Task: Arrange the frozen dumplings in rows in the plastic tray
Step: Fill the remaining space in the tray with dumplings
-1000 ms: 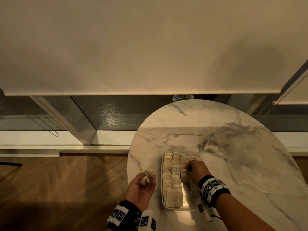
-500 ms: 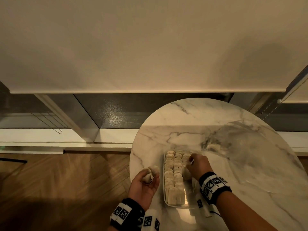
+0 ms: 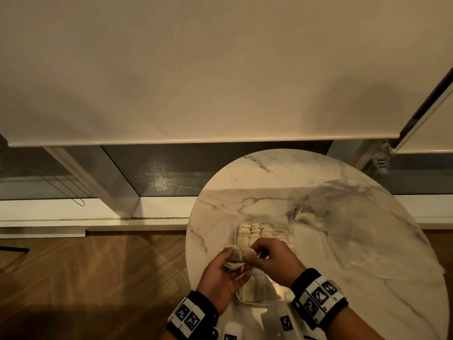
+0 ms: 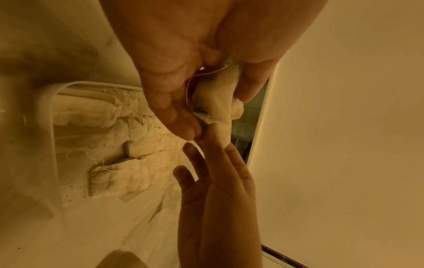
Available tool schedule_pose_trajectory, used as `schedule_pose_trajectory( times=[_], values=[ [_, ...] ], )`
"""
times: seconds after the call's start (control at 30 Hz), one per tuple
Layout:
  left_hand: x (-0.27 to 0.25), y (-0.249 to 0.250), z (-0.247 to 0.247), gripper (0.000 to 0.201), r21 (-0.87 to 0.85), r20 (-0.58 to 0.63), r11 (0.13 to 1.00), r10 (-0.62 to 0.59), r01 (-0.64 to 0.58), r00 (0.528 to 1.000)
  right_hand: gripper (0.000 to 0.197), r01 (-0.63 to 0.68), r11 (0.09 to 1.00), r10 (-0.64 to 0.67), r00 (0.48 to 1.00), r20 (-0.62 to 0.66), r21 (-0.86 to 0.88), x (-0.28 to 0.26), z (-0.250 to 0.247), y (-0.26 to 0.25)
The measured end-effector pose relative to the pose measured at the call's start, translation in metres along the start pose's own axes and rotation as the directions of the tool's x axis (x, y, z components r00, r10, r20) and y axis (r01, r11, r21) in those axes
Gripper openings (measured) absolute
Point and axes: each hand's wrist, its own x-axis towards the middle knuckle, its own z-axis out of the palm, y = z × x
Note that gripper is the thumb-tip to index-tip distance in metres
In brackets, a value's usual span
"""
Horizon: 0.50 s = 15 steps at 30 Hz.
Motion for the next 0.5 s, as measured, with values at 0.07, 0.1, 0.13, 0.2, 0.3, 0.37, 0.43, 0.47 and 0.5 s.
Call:
schedule_pose_trajectory(
  times=[0.07, 0.1, 0.13, 0.2, 0.3, 0.37, 0.43, 0.47, 0.5],
  values=[
    [-0.002, 0.0, 0.0, 0.029, -0.002, -0.011, 1.0, -0.003, 0.003, 1.0, 0.012, -0.04, 0.998, 0.041, 0.998, -0.04, 0.042, -0.003, -0.004, 0.002],
    [-0.002, 0.0, 0.0, 0.028, -0.005, -0.018, 1.0, -0.001, 0.001, 1.0, 0.012, -0.059, 0.995, 0.062, 0.997, -0.042, 0.075, -0.005, -0.005, 0.002],
    [-0.002, 0.0, -0.002, 0.027, -0.009, -0.025, 1.0, 0.001, -0.001, 1.0, 0.011, -0.078, 0.991, 0.082, 0.996, -0.033, 0.109, -0.007, -0.006, 0.001],
    [-0.003, -0.001, -0.004, 0.023, -0.024, -0.051, 1.0, -0.001, -0.001, 0.999, 0.008, -0.102, 0.982, 0.105, 0.994, -0.007, 0.159, -0.011, -0.009, -0.002],
    [-0.003, -0.001, -0.008, 0.019, -0.044, -0.093, 0.999, -0.004, 0.0, 0.996, 0.013, -0.131, 0.967, 0.136, 0.991, -0.012, 0.219, -0.015, -0.013, -0.003],
    [-0.004, 0.0, -0.011, 0.018, -0.055, -0.114, 0.999, -0.007, 0.001, 0.993, 0.017, -0.154, 0.962, 0.164, 0.986, -0.028, 0.225, -0.015, -0.018, 0.001],
    [-0.005, 0.001, -0.015, 0.017, -0.073, -0.128, 0.997, -0.011, 0.001, 0.992, 0.016, -0.155, 0.977, 0.17, 0.981, -0.096, 0.147, -0.013, -0.025, 0.008],
    [-0.005, 0.002, -0.017, 0.016, -0.085, -0.134, 0.996, -0.011, 0.0, 0.991, 0.017, -0.147, 0.985, 0.161, 0.971, -0.177, 0.09, -0.011, -0.029, 0.013],
    [-0.005, 0.003, -0.018, 0.016, -0.095, -0.139, 0.995, -0.011, -0.002, 0.99, 0.022, -0.149, 0.988, 0.151, 0.944, -0.293, 0.03, -0.01, -0.032, 0.018]
  ],
)
